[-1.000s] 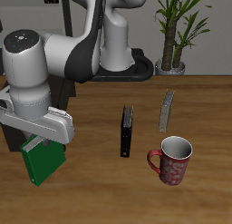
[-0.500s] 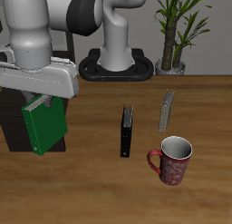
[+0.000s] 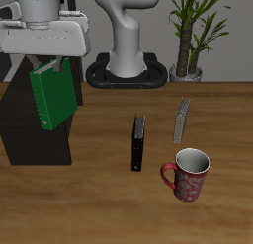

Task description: Place the green book flat on top of the shelf

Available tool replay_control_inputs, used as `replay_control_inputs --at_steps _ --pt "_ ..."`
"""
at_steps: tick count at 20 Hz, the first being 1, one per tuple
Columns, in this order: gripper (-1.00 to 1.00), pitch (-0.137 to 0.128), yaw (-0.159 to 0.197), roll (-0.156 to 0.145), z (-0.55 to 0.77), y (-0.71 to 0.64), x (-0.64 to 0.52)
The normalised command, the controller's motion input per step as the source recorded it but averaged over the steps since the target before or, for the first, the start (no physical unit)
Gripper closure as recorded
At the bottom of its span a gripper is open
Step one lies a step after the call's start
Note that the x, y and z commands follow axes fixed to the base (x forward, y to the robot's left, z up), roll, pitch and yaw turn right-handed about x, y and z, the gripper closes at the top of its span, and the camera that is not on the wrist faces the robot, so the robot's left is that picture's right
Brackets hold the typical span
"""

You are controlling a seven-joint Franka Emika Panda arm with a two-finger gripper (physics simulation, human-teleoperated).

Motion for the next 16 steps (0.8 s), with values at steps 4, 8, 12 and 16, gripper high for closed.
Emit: replay_control_inputs --at_steps 4,8,12,16 --pt "1.00 -0.060 0.028 0.022 0.47 0.12 -0.43" --pt "1.00 -0.047 0.050 0.034 0.29 0.11 -0.40" --pt "1.00 -0.033 0.014 -0.018 0.16 -0.02 -0.35" --pt "1.00 -0.021 0.046 0.052 0.05 0.27 -0.42"
